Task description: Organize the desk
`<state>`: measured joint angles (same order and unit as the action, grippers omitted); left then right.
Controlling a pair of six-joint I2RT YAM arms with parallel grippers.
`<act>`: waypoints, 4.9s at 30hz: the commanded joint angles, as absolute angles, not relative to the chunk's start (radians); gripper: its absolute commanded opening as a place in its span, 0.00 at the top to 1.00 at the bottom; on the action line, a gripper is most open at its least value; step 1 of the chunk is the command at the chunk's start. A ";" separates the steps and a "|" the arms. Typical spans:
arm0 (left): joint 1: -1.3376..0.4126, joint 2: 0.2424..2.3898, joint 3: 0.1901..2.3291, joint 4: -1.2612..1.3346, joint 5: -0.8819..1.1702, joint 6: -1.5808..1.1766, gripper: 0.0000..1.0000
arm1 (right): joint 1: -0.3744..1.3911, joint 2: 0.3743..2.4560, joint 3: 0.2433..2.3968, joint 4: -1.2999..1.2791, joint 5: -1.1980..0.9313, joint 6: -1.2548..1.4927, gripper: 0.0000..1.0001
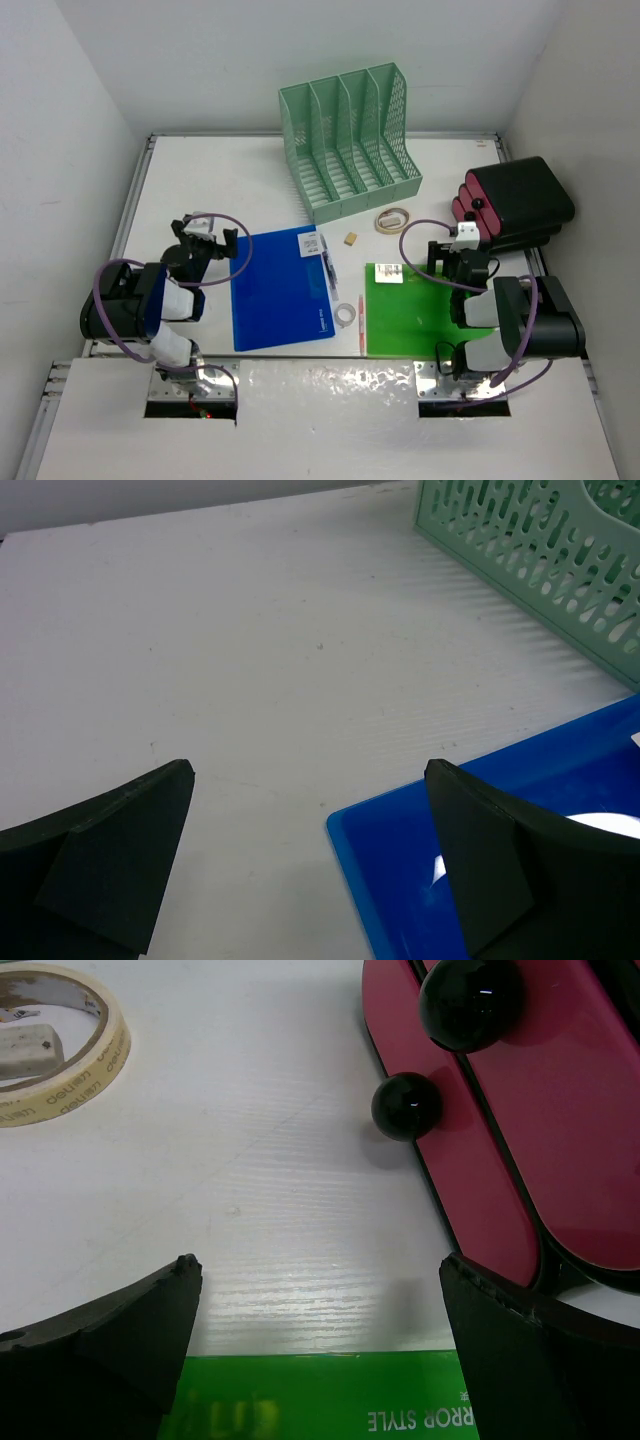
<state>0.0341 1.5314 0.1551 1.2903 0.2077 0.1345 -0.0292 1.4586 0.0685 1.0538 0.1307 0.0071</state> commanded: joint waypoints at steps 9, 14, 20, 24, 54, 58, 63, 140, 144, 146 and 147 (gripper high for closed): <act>0.038 1.519 0.166 1.362 0.227 0.140 0.08 | -0.008 1.353 0.049 1.064 -0.048 -0.122 0.01; 0.040 1.520 0.166 1.361 0.226 0.140 0.09 | 0.283 1.210 0.346 0.379 0.068 -0.270 0.11; 0.038 1.520 0.167 1.359 0.227 0.140 0.08 | 0.567 1.290 0.618 0.163 0.769 -0.360 0.13; 0.038 1.520 0.167 1.359 0.227 0.140 0.08 | 0.565 1.475 0.739 0.137 1.222 -0.458 0.16; 0.066 1.473 0.546 0.767 0.282 0.120 0.33 | 0.330 1.689 0.976 0.083 1.155 -0.623 0.46; 0.064 1.473 0.545 0.770 0.262 0.106 0.33 | 0.324 1.733 1.005 0.084 1.152 -0.635 0.50; 0.064 1.476 0.548 0.767 0.268 0.109 0.33 | 0.308 1.775 1.019 0.143 1.183 -0.709 0.53; 0.064 1.516 0.606 0.703 0.290 0.126 0.35 | 0.291 1.717 0.976 0.003 1.152 -0.500 1.00; 0.064 1.516 0.607 0.703 0.288 0.126 0.35 | 0.350 1.686 0.963 -0.032 1.170 -0.467 1.00; 0.064 1.516 0.609 0.701 0.288 0.126 0.35 | 0.380 1.672 0.959 -0.049 1.169 -0.448 1.00; 0.066 1.517 0.607 0.701 0.288 0.126 0.35 | 0.391 1.664 0.959 -0.067 1.170 -0.436 1.00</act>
<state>0.0589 1.5097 0.5705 0.6765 0.2749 0.1196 0.3511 1.7153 0.9539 -0.0326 1.1877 -0.5018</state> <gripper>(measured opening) 0.650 0.296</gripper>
